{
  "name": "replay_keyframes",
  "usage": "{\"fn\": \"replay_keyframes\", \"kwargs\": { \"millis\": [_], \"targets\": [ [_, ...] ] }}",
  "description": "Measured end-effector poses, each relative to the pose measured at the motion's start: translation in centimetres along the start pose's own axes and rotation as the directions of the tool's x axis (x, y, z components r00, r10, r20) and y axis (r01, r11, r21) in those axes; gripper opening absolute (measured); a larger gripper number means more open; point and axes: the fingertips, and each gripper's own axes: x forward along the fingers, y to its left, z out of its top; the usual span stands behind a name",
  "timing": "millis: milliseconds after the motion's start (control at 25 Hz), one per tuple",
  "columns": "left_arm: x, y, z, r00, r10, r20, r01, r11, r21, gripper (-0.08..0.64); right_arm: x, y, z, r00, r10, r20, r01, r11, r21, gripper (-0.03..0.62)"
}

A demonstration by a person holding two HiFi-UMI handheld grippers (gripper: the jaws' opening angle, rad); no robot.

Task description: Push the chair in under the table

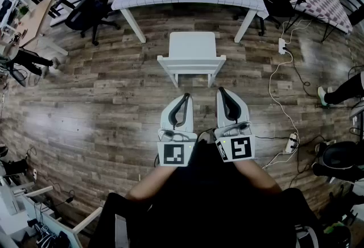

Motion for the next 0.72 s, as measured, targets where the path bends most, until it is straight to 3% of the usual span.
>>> {"fn": "replay_keyframes", "kwargs": {
  "millis": [200,320,560,720],
  "targets": [
    [0.2,-0.9,-0.1,1.000,0.020,0.022,-0.020,1.000,0.008,0.011,-1.3,-0.9,-0.3,0.999,0.038,0.008,-0.038,0.999,0.005,-0.003],
    [-0.3,-0.3,-0.5,0.999,0.045,0.017,-0.046,0.998,0.031,0.011,-2.5,-1.2,-1.1,0.998,0.057,-0.027,-0.058,0.998,-0.038,-0.003],
    [-0.4,1.9,-1.2,0.994,0.107,-0.015,-0.106,0.990,0.088,0.011,-4.2,-3.9,-2.4,0.998,0.009,-0.054,-0.009,1.000,-0.003,-0.003],
    [0.5,1.8,-1.3,0.994,0.108,-0.010,-0.107,0.989,0.107,0.011,-4.6,-5.5,-3.3,0.997,-0.015,-0.080,0.017,1.000,0.023,-0.003]
  ]
}}
